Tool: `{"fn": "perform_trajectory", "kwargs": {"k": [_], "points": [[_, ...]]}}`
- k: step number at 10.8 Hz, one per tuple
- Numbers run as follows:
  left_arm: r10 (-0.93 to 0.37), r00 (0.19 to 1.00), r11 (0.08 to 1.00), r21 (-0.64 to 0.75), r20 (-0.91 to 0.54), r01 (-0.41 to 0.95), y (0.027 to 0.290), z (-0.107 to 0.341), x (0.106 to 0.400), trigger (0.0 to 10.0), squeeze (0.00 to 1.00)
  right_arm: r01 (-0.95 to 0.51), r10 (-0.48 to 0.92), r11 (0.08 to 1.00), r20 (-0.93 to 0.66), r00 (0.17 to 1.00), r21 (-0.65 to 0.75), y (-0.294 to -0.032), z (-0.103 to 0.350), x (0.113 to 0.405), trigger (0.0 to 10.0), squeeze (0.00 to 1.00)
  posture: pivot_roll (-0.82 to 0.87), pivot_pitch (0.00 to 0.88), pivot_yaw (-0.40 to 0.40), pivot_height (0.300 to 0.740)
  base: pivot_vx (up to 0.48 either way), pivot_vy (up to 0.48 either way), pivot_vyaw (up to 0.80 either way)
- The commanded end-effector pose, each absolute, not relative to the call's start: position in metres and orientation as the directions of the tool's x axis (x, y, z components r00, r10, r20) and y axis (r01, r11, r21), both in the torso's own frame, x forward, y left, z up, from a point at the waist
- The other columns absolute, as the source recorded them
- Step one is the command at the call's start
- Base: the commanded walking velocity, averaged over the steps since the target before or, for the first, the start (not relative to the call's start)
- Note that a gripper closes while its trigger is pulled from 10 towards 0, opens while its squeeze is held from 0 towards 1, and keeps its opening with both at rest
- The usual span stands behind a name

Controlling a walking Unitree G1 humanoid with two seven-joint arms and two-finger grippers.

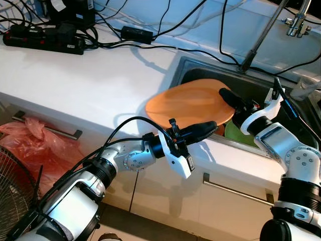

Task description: Kitchen organization

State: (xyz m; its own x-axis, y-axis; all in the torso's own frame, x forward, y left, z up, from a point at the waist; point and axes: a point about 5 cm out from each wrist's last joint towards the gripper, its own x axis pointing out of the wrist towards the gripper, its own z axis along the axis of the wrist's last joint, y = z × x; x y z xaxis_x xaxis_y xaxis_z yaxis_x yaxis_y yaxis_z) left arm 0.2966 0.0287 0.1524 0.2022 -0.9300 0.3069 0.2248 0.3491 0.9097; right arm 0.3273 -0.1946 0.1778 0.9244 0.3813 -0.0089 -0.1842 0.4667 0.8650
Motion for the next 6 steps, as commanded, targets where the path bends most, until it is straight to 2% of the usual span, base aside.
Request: {"fn": "perform_trajectory", "kwargs": {"k": [1,6], "points": [[-0.912,0.096,0.411,0.891,0.399,0.191,0.012,0.175,0.289,0.0,0.00,-0.145,0.397,0.461,-0.057,0.916,0.875,-0.192,0.169,0.327,0.0,0.00,0.12,0.039,-0.186,0.740,0.000,0.000,0.00],[-0.910,0.102,0.414,0.891,0.402,0.186,0.013,0.174,0.290,0.0,0.00,-0.091,0.387,0.473,-0.114,0.915,0.876,-0.194,0.158,0.323,0.0,0.00,0.13,0.038,-0.189,0.740,0.000,0.000,0.00]]}}
